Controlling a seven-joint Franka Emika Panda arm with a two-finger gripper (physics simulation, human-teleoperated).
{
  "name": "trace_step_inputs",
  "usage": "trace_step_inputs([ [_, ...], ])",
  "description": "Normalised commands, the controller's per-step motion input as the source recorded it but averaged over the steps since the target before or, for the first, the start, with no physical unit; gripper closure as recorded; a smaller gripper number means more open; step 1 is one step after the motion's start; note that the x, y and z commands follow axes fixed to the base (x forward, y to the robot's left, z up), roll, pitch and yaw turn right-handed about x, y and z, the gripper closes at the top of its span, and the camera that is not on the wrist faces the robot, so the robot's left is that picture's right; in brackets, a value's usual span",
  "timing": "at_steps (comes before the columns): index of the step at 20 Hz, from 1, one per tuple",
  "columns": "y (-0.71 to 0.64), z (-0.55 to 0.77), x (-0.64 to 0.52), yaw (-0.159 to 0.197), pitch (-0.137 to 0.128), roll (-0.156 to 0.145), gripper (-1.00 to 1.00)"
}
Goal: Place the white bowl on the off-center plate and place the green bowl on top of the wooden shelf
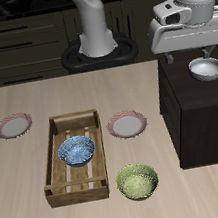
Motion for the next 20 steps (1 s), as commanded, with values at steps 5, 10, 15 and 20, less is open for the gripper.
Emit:
trace_step_inputs([
  [5, -0.06, -0.21, 0.03, 0.005, 0.020, -0.008, -1.00],
  [10, -0.04, -0.28, 0.05, 0.014, 0.032, -0.010, -1.00],
  [15, 0.05, -0.24, -0.16, -0.009, 0.032, 0.033, -1.00],
  [20, 0.07, -0.18, -0.26, 0.018, -0.008, 0.114, 1.00],
])
